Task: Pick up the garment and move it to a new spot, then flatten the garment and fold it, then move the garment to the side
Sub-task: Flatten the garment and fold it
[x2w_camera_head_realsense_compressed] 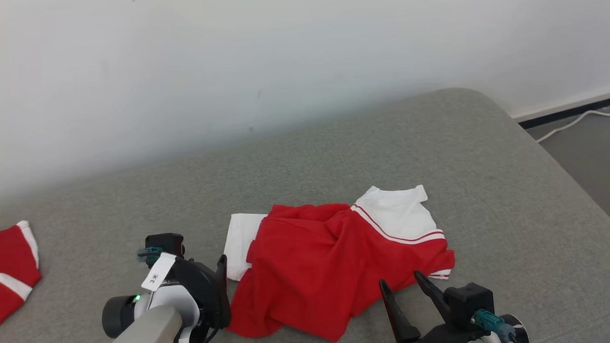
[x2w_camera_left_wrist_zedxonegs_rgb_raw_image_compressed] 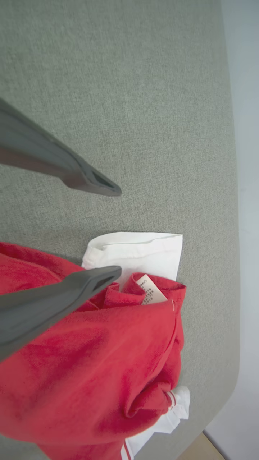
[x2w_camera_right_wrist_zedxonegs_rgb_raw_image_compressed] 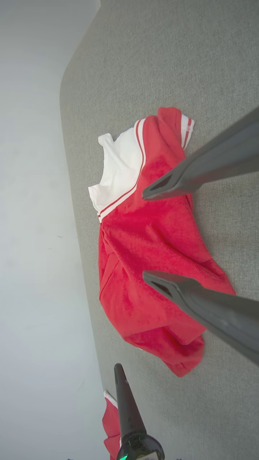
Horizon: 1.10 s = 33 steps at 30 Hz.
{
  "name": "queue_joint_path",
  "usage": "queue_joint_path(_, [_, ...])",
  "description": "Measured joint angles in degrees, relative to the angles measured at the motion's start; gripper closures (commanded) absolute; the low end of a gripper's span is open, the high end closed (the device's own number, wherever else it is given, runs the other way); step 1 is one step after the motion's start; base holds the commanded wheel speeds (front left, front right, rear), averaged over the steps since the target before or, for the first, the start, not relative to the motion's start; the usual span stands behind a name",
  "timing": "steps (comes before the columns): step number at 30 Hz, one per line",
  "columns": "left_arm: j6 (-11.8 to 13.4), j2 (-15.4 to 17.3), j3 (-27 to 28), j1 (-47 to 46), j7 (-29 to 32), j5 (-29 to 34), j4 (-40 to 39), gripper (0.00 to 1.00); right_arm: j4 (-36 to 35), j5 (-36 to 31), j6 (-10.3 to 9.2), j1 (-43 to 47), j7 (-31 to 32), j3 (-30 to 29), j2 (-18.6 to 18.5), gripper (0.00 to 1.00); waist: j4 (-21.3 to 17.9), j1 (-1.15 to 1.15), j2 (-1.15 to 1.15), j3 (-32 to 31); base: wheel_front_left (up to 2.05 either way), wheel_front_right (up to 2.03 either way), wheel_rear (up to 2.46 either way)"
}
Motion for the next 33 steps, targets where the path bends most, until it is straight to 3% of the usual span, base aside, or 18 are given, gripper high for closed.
queue_joint_path(20, [0.0,-2.7,0.9,-0.1,5.3,-0.3,6.9,0.0,-1.7,-0.6,0.0,0.0,0.5,-1.0,-0.4,0.0,-5.6,0.0,0.0,3.3,0.0,0.0,0.0])
queue_joint_path(21, [0.0,-2.7,0.9,-0.1,5.6,-0.3,7.1,0.05,-1.7,-0.6,0.0,0.0,0.5,-1.0,-0.4,0.0,-5.6,0.0,0.0,3.4,0.0,0.0,0.0])
queue_joint_path(22, [0.0,-2.7,0.9,-0.1,5.7,-0.4,7.1,0.27,-1.7,-0.6,0.0,0.0,0.5,-1.0,-0.4,0.0,-5.6,0.0,0.0,3.4,0.0,0.0,0.0])
queue_joint_path(23, [0.0,-2.8,1.0,-0.1,5.7,-0.4,7.2,0.56,-1.7,-0.6,0.0,0.0,0.5,-1.1,-0.4,0.0,-5.6,0.0,0.0,3.4,0.0,0.0,0.0])
queue_joint_path(24, [0.0,-2.8,1.1,-0.2,5.7,-0.4,7.4,0.75,-1.7,-0.6,0.0,0.0,0.5,-1.1,-0.4,0.0,-5.6,0.0,0.0,3.5,0.0,0.0,0.0])
queue_joint_path(25, [0.0,-2.9,1.2,-0.3,5.7,-0.4,7.6,1.0,-1.7,-0.6,0.0,0.0,0.5,-1.2,-0.4,0.0,-5.6,0.0,0.0,3.5,0.0,0.0,0.0])
queue_joint_path(33, [0.0,-3.0,2.0,-0.9,4.7,-0.4,7.9,1.0,-1.7,-0.6,-0.01,-0.2,0.5,-1.5,-0.4,0.0,-5.4,0.0,0.0,3.4,0.0,0.0,0.0])
